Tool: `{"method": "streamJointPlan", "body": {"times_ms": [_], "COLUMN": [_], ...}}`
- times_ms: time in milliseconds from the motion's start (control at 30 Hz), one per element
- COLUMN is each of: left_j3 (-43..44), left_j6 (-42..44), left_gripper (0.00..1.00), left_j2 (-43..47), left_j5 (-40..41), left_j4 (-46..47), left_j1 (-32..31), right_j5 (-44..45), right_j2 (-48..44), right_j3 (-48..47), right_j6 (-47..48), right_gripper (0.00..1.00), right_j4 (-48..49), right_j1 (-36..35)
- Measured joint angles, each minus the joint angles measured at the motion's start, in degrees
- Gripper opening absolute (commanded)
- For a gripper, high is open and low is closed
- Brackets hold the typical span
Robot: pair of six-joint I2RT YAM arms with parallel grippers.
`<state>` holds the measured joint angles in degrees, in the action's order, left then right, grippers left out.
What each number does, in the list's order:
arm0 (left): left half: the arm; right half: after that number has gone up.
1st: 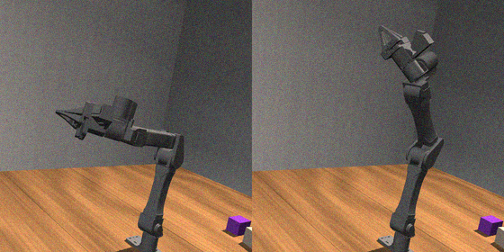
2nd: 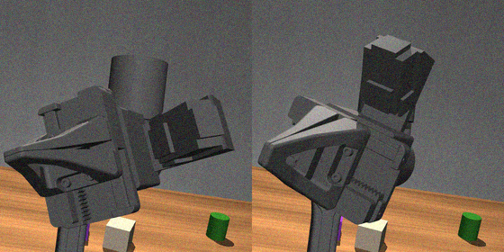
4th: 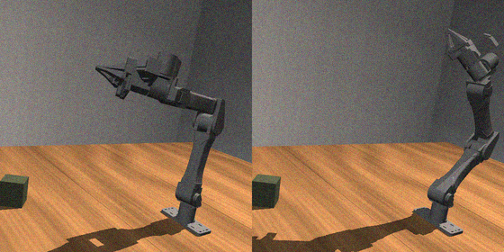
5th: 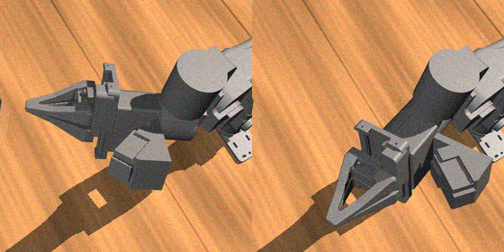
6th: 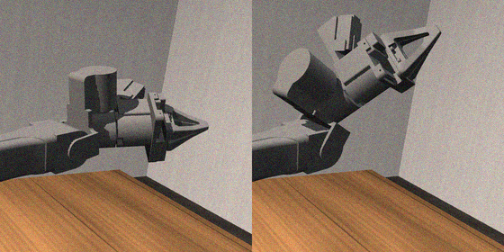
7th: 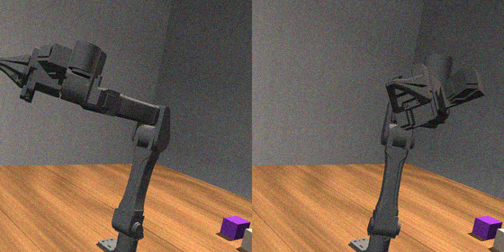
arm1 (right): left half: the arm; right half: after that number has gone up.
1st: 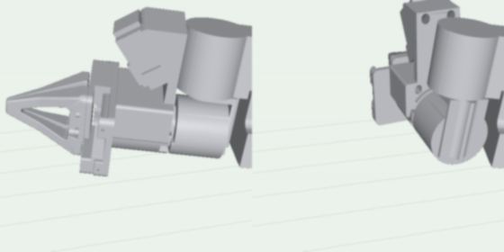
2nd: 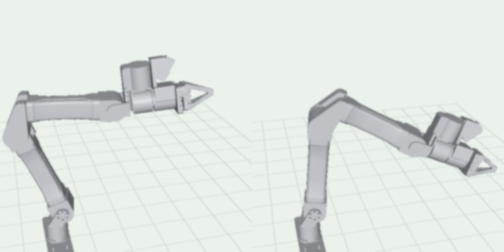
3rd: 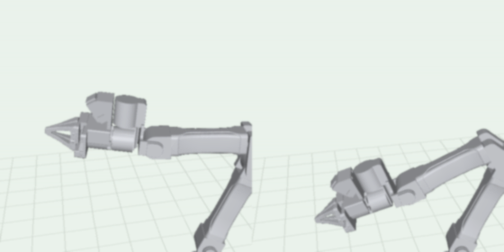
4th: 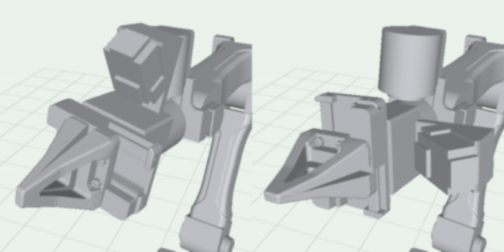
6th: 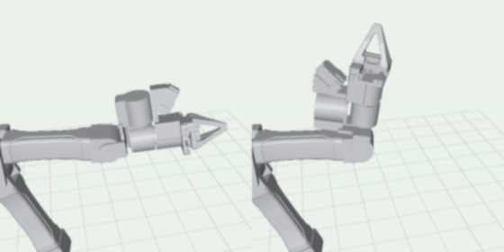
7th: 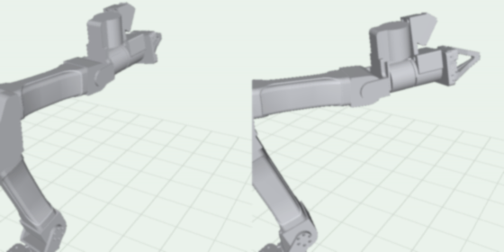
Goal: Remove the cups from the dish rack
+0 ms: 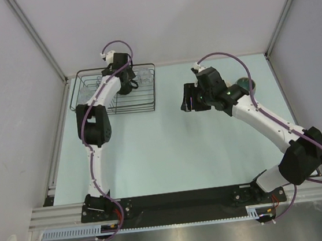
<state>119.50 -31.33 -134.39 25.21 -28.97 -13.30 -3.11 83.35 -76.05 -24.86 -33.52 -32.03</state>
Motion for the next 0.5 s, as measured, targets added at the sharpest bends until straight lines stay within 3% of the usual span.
{"method": "streamJointPlan", "body": {"times_ms": [133,200,233,267,500], "left_j3": [0.0,0.0,0.0,0.0,-2.1], "left_j6": [0.0,0.1,0.1,0.1,0.3], "left_gripper": [0.56,0.3,0.06,0.0,0.0], "left_j2": [-0.1,-0.1,-0.1,-0.1,0.8], "left_j5": [-0.2,-0.4,-0.4,-0.5,-1.1], "left_j4": [0.6,0.7,0.8,0.8,2.5], "left_j1": [0.0,0.0,0.0,0.0,0.0], "right_j5": [0.0,0.0,0.0,0.0,-0.6], "right_j2": [0.0,0.0,0.0,0.0,-0.1], "right_j3": [0.3,0.3,0.3,0.3,1.6], "right_j6": [0.0,0.0,0.0,0.0,-0.5], "right_gripper": [0.61,0.61,0.61,0.61,0.6], "right_j4": [0.1,0.2,0.4,0.6,2.4], "right_j1": [0.0,0.0,0.0,0.0,0.0]}}
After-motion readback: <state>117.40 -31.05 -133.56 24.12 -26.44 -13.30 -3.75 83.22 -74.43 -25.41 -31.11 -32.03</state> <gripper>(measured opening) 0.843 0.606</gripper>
